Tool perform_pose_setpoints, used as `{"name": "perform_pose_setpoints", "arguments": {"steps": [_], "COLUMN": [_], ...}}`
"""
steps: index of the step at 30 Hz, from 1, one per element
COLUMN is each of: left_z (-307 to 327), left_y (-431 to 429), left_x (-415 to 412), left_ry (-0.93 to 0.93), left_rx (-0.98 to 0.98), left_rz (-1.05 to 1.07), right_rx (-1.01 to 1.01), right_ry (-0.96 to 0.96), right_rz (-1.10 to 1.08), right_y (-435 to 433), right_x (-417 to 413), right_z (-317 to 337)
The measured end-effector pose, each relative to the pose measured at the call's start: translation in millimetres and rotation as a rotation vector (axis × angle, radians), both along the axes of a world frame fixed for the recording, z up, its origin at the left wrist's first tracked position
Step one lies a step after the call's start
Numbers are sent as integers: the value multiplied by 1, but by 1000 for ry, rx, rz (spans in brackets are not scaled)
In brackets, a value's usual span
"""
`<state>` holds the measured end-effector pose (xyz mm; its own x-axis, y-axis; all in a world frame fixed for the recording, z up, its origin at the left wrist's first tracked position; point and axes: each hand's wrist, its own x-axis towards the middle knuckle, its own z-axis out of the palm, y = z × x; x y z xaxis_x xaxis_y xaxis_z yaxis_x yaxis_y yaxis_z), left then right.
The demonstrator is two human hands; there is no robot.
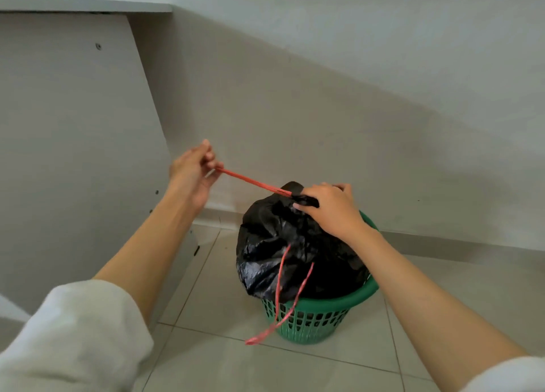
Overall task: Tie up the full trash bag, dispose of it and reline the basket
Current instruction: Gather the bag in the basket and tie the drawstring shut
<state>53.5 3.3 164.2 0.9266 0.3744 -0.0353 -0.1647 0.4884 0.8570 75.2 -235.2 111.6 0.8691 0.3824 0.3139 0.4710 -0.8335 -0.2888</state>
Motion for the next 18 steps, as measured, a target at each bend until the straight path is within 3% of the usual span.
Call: {"name": "perform_pose_setpoints", "arguments": {"steps": [3, 5, 7, 10, 13, 15, 18], "left_z": [-2, -14, -35, -66, -81, -79, -66], "left_y": [21, 24, 22, 16, 0, -20, -62], "left_x": [0, 0, -6, -22, -30, -29, -31], "left_ry": [9, 51, 144, 347, 484, 330, -169], "left_rx": [17, 37, 176, 617, 1196, 1487, 1536], "left_rz": [87, 132, 170, -4, -254, -102, -66], "right_rx": [-34, 2, 79, 236, 210, 186, 192], "right_ry": [32, 146, 321, 501, 438, 402, 368], "right_rz": [-2, 28, 83, 102, 110, 124, 141], "right_y": [-18, -22, -24, -28, -27, -24, -19], "right_x": [5, 6, 3, -7, -11, -11, -9], "right_z": [-7, -11, -14, -15, -18, -21, -25]}}
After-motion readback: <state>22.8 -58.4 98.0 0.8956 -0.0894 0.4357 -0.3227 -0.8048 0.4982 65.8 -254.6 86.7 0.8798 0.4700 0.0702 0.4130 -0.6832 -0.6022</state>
